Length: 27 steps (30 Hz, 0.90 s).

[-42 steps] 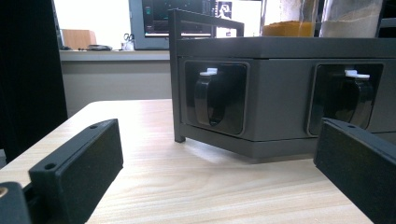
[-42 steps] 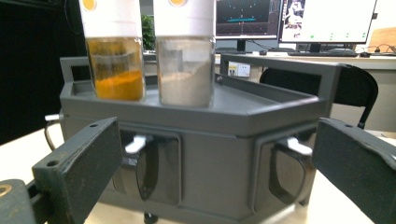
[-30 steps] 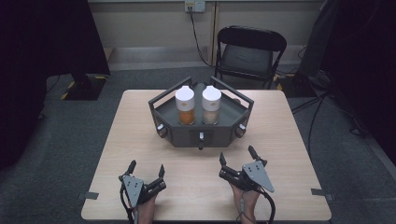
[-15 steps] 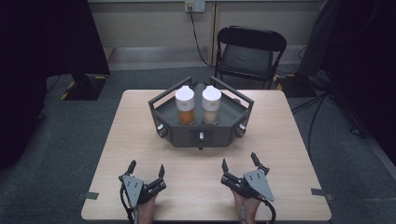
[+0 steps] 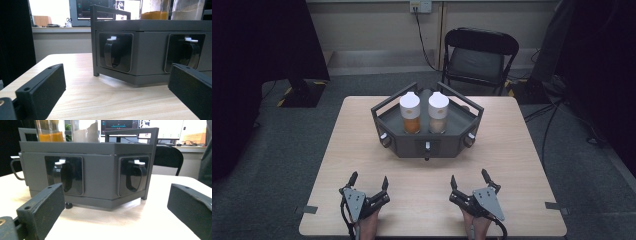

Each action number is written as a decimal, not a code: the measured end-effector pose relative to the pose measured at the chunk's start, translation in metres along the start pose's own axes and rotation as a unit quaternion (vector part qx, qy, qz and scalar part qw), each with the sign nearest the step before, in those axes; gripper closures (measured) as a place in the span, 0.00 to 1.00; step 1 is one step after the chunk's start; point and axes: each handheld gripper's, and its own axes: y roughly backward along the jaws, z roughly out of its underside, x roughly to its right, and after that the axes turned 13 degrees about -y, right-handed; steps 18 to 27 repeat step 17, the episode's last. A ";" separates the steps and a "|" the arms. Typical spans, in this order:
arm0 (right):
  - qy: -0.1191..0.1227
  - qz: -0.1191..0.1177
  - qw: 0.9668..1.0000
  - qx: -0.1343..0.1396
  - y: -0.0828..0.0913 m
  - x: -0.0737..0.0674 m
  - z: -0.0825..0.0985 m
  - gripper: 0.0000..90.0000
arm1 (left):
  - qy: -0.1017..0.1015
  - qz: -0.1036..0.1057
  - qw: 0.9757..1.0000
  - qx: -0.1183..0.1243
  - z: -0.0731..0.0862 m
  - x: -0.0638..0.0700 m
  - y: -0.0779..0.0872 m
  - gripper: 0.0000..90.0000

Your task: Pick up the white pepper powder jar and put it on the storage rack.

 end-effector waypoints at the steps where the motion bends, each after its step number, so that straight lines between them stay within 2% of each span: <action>1: 0.001 0.003 1.000 0.000 0.000 -0.001 0.002 0.00 | 0.000 0.000 1.000 0.000 0.000 0.000 0.000 0.01; 15: -0.006 0.007 1.000 0.005 0.002 0.000 0.012 0.00 | 0.000 0.000 1.000 0.000 0.000 0.000 0.000 0.01; 27: -0.007 0.006 1.000 0.006 0.002 0.000 0.012 0.00 | 0.000 0.000 1.000 0.000 0.000 0.000 0.000 0.01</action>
